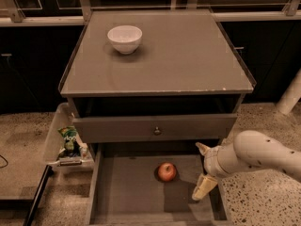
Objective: Pick apple from middle drawer and place on counter
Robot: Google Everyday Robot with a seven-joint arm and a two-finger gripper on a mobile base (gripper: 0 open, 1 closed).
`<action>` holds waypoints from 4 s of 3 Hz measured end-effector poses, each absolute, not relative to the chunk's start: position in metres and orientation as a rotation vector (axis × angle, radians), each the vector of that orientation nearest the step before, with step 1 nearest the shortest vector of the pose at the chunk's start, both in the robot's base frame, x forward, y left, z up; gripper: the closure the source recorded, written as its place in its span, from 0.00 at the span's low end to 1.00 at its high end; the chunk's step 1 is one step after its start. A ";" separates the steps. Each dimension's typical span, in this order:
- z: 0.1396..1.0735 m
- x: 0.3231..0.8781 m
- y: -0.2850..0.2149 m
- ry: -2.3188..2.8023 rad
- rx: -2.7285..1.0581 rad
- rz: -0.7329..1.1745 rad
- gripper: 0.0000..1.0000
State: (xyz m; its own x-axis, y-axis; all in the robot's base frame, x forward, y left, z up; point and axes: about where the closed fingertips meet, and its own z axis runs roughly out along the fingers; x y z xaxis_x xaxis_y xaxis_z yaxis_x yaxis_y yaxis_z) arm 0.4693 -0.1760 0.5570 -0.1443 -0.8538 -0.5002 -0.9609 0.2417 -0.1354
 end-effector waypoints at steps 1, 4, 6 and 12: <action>0.520 0.484 -0.179 1.940 -1.644 0.291 0.00; 0.454 0.493 -0.169 1.837 -1.725 0.344 0.00; 0.403 0.511 -0.143 1.827 -1.705 0.546 0.00; 0.361 0.543 -0.091 1.820 -1.644 0.837 0.42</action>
Offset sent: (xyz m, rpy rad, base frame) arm 0.0463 -0.0124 -0.1125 0.1013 -0.1772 0.1503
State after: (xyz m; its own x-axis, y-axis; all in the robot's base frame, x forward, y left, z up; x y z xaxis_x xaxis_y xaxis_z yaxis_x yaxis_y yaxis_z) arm 0.5432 -0.0906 0.3605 -0.1072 -0.6568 -0.7465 -0.9942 0.0612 0.0888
